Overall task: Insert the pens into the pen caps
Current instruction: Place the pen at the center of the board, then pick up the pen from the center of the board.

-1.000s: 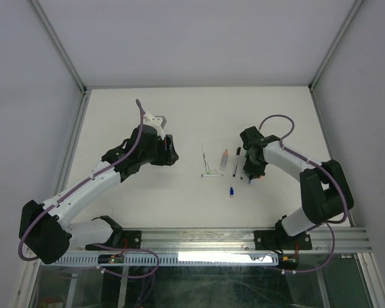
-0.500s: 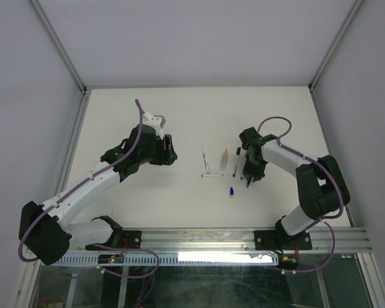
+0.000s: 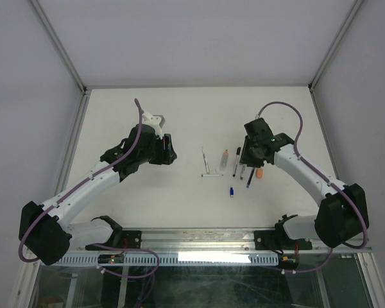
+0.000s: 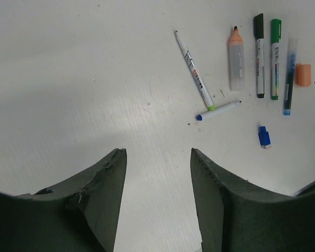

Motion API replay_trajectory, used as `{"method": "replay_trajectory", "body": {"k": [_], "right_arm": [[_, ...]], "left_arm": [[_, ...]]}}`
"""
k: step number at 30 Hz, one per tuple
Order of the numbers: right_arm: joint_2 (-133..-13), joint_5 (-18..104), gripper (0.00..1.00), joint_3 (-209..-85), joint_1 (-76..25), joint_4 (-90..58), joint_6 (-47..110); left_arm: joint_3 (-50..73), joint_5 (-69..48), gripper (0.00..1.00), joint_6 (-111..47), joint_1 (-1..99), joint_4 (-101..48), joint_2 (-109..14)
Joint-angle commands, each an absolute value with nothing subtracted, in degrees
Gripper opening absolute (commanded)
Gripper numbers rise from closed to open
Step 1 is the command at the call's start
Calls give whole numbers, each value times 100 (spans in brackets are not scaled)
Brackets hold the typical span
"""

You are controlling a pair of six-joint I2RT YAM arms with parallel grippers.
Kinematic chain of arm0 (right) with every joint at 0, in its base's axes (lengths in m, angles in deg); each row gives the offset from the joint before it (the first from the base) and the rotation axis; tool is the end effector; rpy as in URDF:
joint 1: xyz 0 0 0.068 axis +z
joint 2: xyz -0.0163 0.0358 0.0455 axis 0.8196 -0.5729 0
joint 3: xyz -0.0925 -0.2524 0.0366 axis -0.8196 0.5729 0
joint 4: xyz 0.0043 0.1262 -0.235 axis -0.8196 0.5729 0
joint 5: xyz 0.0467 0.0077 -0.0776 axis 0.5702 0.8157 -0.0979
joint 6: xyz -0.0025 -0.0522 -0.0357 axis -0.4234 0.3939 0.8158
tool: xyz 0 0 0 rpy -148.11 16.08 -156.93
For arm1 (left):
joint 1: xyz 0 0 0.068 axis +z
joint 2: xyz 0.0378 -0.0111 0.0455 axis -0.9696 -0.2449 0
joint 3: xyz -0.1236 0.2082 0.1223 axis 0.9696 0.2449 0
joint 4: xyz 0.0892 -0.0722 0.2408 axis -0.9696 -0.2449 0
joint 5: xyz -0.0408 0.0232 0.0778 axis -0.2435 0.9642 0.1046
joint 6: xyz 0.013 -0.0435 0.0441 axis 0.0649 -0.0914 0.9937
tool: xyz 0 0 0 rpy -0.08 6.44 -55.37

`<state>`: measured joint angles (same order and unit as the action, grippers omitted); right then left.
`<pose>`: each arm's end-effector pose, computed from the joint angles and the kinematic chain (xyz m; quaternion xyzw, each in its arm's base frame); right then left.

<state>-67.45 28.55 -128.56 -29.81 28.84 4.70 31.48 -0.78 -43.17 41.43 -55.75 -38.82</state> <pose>0.2429 0.1085 0.2374 0.0842 0.9680 0.0660 0.2270 0.2190 -0.1483 0.2668 0.0866 0.9096 -0.1838 0.3625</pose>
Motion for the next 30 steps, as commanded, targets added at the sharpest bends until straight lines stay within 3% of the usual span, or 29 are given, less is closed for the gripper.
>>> {"method": "replay_trajectory", "body": {"k": [1,14,30], "right_arm": [[-6996,2914,35,-13184,-2607,2401,463],[-8737,2077,44,-14106,-1971,2289,-22],[-9722,2083,49,-14341,-1956,2159,-48]], "left_arm": [[3126,51,52,-4125,4199,-5304,-3709],[3157,267,54,-4204,4259,-5364,-3638],[3148,49,54,-4237,4346,-5340,-3717]]}}
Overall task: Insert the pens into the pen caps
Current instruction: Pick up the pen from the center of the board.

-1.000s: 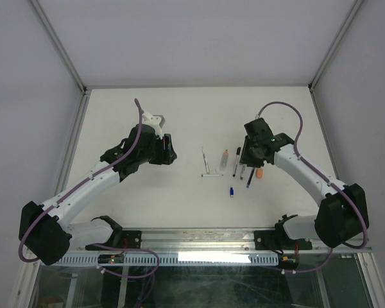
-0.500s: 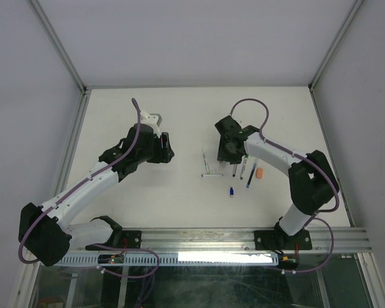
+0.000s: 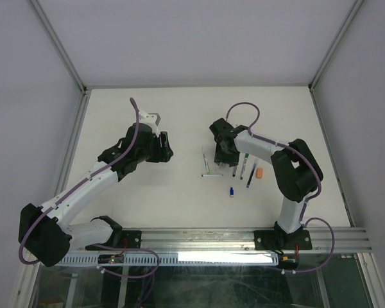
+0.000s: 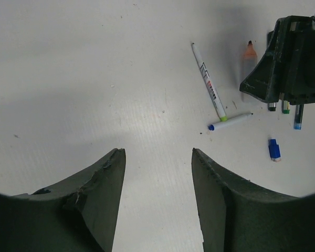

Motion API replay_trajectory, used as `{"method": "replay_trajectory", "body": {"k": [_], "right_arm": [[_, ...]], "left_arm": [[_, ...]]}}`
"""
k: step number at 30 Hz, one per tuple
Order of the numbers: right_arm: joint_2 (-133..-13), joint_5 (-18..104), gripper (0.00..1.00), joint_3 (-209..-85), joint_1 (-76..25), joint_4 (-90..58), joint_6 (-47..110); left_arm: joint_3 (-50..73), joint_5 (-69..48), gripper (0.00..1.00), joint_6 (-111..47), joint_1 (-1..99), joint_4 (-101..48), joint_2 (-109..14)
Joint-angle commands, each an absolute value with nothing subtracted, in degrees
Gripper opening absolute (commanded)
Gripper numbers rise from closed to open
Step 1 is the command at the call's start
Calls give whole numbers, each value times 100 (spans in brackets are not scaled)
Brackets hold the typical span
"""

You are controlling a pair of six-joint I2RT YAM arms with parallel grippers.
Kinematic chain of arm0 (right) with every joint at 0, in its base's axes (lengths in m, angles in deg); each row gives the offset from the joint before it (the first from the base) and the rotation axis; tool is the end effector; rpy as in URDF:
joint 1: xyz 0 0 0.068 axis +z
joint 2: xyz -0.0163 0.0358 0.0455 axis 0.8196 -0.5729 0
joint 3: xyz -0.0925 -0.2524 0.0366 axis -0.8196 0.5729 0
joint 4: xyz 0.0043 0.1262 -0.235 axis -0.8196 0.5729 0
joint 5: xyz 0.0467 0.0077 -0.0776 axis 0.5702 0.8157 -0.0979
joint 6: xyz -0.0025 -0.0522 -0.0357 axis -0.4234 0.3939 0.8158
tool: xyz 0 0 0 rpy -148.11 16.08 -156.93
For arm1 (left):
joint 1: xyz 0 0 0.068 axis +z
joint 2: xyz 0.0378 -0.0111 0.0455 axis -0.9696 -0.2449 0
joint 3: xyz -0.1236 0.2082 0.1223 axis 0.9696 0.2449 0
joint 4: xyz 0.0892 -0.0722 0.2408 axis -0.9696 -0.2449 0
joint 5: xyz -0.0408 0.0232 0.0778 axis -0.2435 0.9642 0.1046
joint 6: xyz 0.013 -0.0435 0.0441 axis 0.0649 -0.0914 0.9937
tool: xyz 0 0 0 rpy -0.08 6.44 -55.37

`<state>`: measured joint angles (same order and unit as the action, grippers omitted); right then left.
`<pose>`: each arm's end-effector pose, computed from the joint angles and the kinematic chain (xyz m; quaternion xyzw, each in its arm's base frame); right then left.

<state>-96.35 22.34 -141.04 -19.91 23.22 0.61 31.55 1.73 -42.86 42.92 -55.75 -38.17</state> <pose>0.2996 0.1978 0.1583 0.0376 0.9839 -0.0060 0.1748 0.2223 -0.1398 0.2692 0.0680 0.9087 -0.1625 0.3785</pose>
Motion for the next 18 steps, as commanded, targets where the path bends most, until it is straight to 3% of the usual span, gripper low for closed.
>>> {"method": "replay_trajectory", "body": {"k": [1,5,11,18], "right_arm": [[-9773,2098,49,-14352,-1945,2160,-48],[-9943,2084,44,-14384,-1889,2201,-50],[-9860,1857,27,-14463,-1773,2290,-67],[-9125,1315,23,-14551,-1518,2372,60]], "left_arm": [[3146,43,54,-4233,4348,-5338,-3717],[3148,27,54,-4240,4366,-5329,-3725],[3154,-9,53,-4239,4392,-5320,-3707],[3218,21,53,-4236,4401,-5228,-3405]]}}
